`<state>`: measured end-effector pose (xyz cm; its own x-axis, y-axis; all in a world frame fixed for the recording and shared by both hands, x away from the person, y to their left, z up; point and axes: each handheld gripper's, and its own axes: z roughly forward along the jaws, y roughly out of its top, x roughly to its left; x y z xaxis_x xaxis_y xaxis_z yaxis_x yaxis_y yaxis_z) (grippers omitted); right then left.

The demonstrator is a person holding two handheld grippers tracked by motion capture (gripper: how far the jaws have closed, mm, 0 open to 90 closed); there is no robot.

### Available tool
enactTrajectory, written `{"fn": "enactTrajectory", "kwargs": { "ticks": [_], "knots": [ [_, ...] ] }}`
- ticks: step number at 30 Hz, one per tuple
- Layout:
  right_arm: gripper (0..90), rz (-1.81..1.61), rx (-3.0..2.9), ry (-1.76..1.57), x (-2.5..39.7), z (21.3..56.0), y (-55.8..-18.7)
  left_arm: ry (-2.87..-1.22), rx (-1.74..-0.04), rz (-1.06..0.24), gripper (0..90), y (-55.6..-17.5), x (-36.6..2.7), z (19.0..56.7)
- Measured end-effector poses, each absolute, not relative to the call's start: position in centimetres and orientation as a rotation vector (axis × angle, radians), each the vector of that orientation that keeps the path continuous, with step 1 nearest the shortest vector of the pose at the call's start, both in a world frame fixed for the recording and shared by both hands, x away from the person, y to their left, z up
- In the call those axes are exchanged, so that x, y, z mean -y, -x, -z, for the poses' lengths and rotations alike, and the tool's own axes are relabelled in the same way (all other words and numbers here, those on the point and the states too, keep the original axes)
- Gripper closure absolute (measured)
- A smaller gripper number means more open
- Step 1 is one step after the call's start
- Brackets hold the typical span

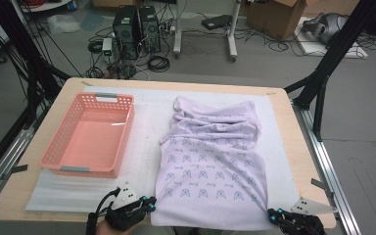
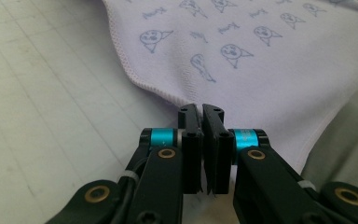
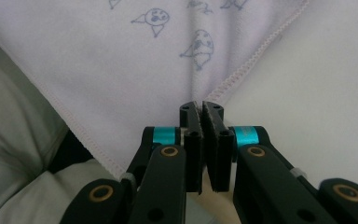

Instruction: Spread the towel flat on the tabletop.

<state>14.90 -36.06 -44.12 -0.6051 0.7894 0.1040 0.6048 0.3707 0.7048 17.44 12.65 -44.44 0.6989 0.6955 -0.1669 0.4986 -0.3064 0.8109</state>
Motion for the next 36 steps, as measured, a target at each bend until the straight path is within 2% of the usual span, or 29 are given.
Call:
{"fn": "enactTrajectory", "kwargs": {
  "ticks": [5, 6, 7, 8, 11, 17, 22, 25, 27, 28, 29, 30, 31, 36],
  "knots": [
    [84.8, -1.082, -2.405, -1.227, 35.9, 44.0, -13.8, -1.951, -0.907, -0.241, 82.9, -17.2, -12.6, 44.2],
    [80.0, -1.075, -2.393, -1.227, 35.9, 43.9, -13.6, -1.938, -0.916, -0.244, 76.6, -17.2, -12.5, 44.2],
    [69.1, -1.078, -2.365, -1.232, 36.0, 43.7, -13.7, -1.933, -0.929, -0.255, 64.5, -17.5, -12.3, 44.3],
    [62.9, -1.100, -2.318, -1.256, 36.1, 43.6, -13.9, -1.936, -0.930, -0.269, 58.2, -17.8, -12.3, 44.4],
    [55.7, -1.148, -2.230, -1.287, 36.5, 43.4, -14.7, -1.920, -0.960, -0.308, 49.0, -19.3, -12.0, 44.4],
    [49.0, -1.098, -2.180, -1.285, 35.7, 43.6, -18.4, -1.863, -1.031, -0.304, 42.6, -23.4, -11.9, 44.2],
    [48.9, -1.049, -2.190, -1.331, 34.8, 44.4, -21.7, -1.884, -1.090, -0.290, 41.1, -26.2, -11.4, 44.7],
    [55.5, -1.006, -2.182, -1.336, 34.3, 44.8, -22.4, -1.911, -1.086, -0.263, 41.5, -26.8, -10.6, 45.2],
    [68.2, -1.005, -2.189, -1.336, 34.4, 44.7, -22.3, -1.938, -1.080, -0.335, 44.6, -26.5, -10.1, 45.2],
    [76.5, -1.022, -2.202, -1.335, 34.5, 44.7, -22.3, -1.953, -1.084, -0.380, 52.3, -26.4, -10.1, 45.2],
    [82.2, -1.036, -2.207, -1.337, 34.6, 44.7, -22.2, -1.968, -1.079, -0.407, 66.9, -26.4, -10.3, 45.1],
    [84.5, -1.045, -2.213, -1.334, 34.7, 44.7, -22.2, -1.960, -1.077, -0.372, 81.4, -26.4, -10.6, 45.2],
    [85.2, -1.044, -2.214, -1.333, 34.7, 44.7, -22.1, -1.951, -1.082, -0.363, 87.0, -26.2, -10.7, 45.2],
    [86.0, -1.080, -2.235, -1.353, 35.2, 44.6, -21.3, -1.943, -1.057, -0.321, 87.9, -24.8, -11.4, 45.0]
  ]
}}
